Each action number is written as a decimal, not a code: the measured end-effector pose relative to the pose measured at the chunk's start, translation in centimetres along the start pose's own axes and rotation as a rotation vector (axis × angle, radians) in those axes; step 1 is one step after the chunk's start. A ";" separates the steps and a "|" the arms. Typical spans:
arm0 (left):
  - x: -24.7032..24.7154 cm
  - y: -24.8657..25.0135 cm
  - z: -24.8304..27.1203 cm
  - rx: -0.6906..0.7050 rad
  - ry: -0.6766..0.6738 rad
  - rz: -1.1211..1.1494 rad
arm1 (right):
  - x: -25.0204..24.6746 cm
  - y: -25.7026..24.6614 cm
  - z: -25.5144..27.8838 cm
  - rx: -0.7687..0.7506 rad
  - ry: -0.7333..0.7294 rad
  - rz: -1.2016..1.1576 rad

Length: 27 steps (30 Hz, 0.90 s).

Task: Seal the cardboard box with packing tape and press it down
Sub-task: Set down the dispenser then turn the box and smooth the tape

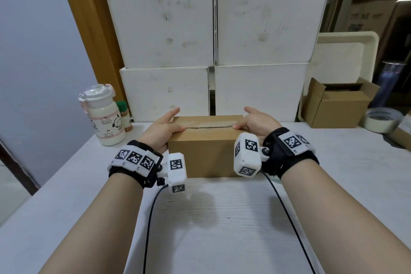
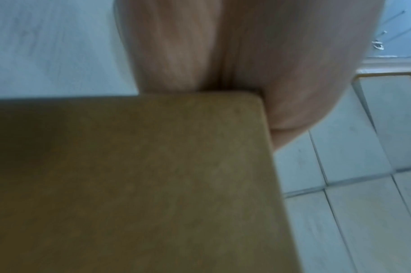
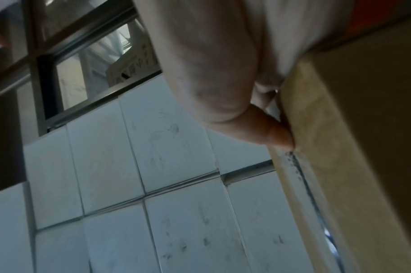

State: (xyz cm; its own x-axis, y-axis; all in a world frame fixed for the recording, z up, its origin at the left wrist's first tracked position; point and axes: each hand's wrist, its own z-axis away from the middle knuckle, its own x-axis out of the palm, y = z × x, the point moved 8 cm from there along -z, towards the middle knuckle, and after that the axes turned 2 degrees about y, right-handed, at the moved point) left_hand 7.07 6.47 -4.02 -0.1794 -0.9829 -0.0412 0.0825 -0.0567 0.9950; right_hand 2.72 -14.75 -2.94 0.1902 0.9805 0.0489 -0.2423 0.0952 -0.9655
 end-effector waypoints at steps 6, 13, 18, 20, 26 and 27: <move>-0.8 0.0 -0.1 0.113 0.117 0.003 | -0.9 -0.3 0.1 -0.084 -0.003 0.053; -0.8 0.7 0.1 0.063 0.191 -0.214 | -1.0 0.0 0.4 -0.029 0.117 0.044; 0.2 1.2 -0.5 -0.059 0.122 -0.664 | 1.5 -1.0 0.6 -0.034 0.153 0.509; 0.3 1.3 -0.7 -0.094 0.109 -0.791 | 1.6 -0.9 0.4 -0.038 0.184 0.596; 0.4 1.8 -0.9 -0.005 0.163 -0.717 | 1.1 -1.4 0.8 -0.085 0.236 0.600; 0.4 1.8 -0.9 0.006 0.173 -0.698 | 0.9 -1.4 0.8 -0.084 0.244 0.594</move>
State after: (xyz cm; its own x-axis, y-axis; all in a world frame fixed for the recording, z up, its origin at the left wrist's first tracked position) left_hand 8.07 5.85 -2.30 -0.0304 -0.7316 -0.6810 -0.0007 -0.6813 0.7320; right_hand 2.46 -13.89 -1.29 0.2601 0.7937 -0.5499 -0.2993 -0.4752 -0.8274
